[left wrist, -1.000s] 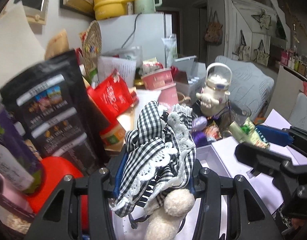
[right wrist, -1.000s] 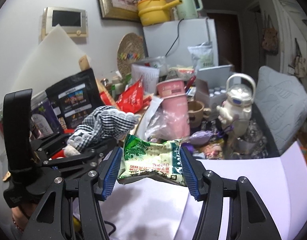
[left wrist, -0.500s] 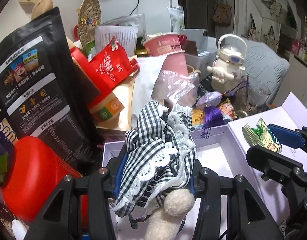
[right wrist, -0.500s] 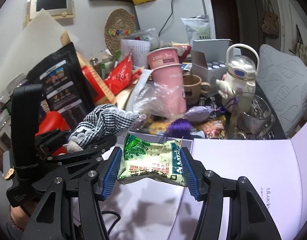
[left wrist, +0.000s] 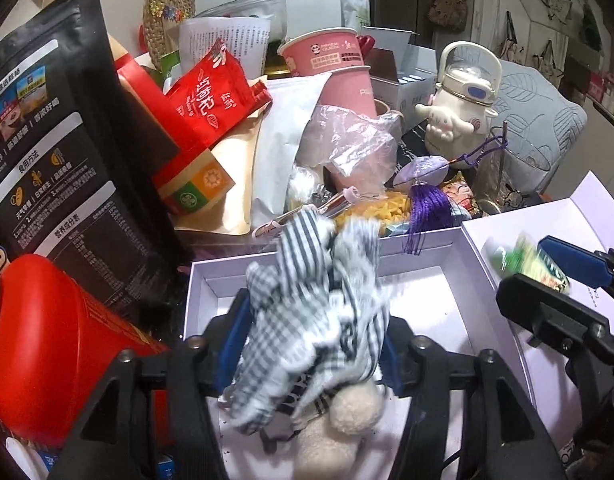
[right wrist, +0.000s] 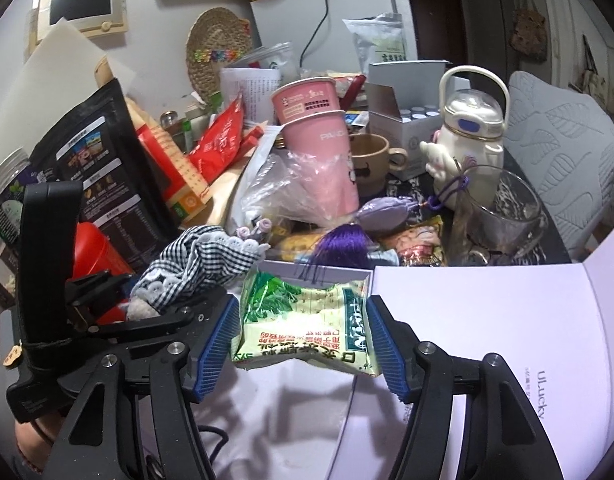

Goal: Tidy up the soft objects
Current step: 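Open left gripper over the box while right gripper releases green packet inside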

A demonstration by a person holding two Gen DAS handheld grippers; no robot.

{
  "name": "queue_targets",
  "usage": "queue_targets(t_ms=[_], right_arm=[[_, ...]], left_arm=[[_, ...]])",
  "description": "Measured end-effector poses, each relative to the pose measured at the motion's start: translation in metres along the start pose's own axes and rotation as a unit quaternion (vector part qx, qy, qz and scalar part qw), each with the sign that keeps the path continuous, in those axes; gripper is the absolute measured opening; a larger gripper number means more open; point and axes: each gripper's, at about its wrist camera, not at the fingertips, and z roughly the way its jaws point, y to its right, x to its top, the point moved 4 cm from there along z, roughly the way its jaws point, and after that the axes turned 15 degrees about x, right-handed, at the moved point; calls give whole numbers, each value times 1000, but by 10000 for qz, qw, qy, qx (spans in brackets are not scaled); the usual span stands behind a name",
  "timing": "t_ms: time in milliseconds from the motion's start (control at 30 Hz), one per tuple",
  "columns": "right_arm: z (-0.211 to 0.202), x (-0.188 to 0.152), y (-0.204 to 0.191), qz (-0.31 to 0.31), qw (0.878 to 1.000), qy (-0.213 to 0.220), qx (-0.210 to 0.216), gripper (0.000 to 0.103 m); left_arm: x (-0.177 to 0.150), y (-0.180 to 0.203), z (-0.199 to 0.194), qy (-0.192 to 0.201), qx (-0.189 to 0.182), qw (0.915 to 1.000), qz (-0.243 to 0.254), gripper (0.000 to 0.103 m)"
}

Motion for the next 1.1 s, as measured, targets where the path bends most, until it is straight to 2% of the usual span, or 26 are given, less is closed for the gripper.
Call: queue_targets(t_ms=[67, 133, 333, 600, 1100], right_arm=[[1, -1, 3, 44, 10000, -55, -16, 71], [-1, -1, 5, 83, 10000, -33, -38, 71], [-9, 0, 4, 83, 9998, 60, -173, 71], [-33, 5, -11, 69, 9996, 252, -73, 71], [-112, 11, -58, -347, 9964, 750, -191, 71]], left_arm=[[1, 0, -1, 54, 82, 9999, 38, 71], [3, -2, -3, 132, 113, 9998, 15, 80], [5, -7, -8, 207, 175, 9996, -53, 81], [9, -11, -34, 425, 37, 9989, -210, 81], [11, -26, -141, 1291, 49, 9911, -335, 81]])
